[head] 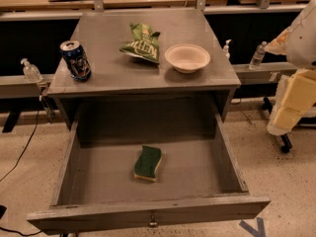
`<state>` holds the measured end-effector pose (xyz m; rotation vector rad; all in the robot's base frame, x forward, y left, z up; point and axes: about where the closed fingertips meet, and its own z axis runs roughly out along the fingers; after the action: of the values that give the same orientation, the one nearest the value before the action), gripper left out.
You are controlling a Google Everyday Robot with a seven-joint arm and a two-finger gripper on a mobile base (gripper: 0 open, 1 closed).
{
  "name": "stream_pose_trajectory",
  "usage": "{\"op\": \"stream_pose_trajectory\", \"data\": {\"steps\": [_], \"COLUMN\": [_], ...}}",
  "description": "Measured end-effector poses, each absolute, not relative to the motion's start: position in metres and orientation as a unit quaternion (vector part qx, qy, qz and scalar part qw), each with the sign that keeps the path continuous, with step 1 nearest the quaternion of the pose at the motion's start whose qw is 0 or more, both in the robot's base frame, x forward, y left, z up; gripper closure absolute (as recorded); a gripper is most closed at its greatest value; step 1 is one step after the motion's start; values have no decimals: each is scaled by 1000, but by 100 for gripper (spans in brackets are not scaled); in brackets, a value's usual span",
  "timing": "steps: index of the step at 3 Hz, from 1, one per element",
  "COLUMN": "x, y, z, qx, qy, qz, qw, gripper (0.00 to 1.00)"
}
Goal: Pick sponge from top drawer and place on counter
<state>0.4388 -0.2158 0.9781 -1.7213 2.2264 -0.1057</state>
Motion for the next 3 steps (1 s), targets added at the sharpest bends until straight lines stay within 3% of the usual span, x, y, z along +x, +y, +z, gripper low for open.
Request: {"op": "stream_pose_trajectory", "data": {"steps": [2,3], "x": [457,505], "y": [-200,-143], "z": [954,884], "qx": [-629,-702], "qy": [758,690], "qz": [-59,-100], "qw": [160,145], "gripper": [0,0]}}
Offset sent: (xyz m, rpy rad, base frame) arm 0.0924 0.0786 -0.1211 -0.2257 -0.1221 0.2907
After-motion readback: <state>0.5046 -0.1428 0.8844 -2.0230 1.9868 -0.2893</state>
